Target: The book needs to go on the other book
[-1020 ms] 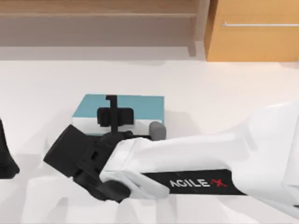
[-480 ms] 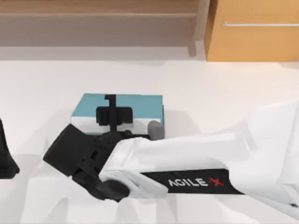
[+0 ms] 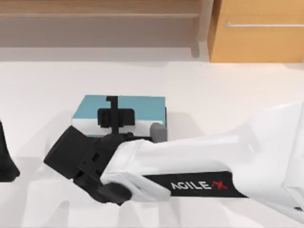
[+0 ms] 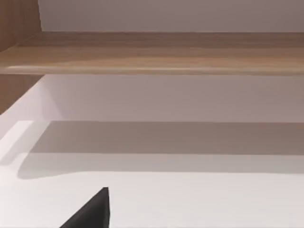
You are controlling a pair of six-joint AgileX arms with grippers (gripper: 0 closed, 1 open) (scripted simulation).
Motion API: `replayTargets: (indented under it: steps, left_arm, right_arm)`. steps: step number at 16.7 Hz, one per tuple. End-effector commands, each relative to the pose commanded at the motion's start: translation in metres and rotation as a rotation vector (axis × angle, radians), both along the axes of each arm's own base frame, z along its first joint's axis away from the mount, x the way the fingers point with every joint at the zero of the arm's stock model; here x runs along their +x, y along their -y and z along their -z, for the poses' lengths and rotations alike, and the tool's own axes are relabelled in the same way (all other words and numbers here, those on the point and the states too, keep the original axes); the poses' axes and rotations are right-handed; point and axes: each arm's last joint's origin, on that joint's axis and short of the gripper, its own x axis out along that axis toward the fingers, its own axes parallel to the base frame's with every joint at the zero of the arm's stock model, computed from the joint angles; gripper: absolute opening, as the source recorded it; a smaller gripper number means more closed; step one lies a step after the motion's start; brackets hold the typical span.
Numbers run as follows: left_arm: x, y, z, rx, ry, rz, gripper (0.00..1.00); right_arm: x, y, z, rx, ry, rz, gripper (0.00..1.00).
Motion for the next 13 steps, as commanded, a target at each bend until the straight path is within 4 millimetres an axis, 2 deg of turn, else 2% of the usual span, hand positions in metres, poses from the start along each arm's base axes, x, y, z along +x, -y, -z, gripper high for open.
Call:
replayTargets:
  steps: [7, 13]
  left_arm:
    - [0.0, 0.0, 0.0, 0.0, 0.0, 0.0, 1.0]
    - [0.0, 0.0, 0.0, 0.0, 0.0, 0.0, 1.0]
  right_arm:
    - [0.0, 0.0, 0.0, 0.0, 0.0, 0.0, 0.98]
    - [0.0, 0.0, 0.0, 0.0, 0.0, 0.0, 1.0]
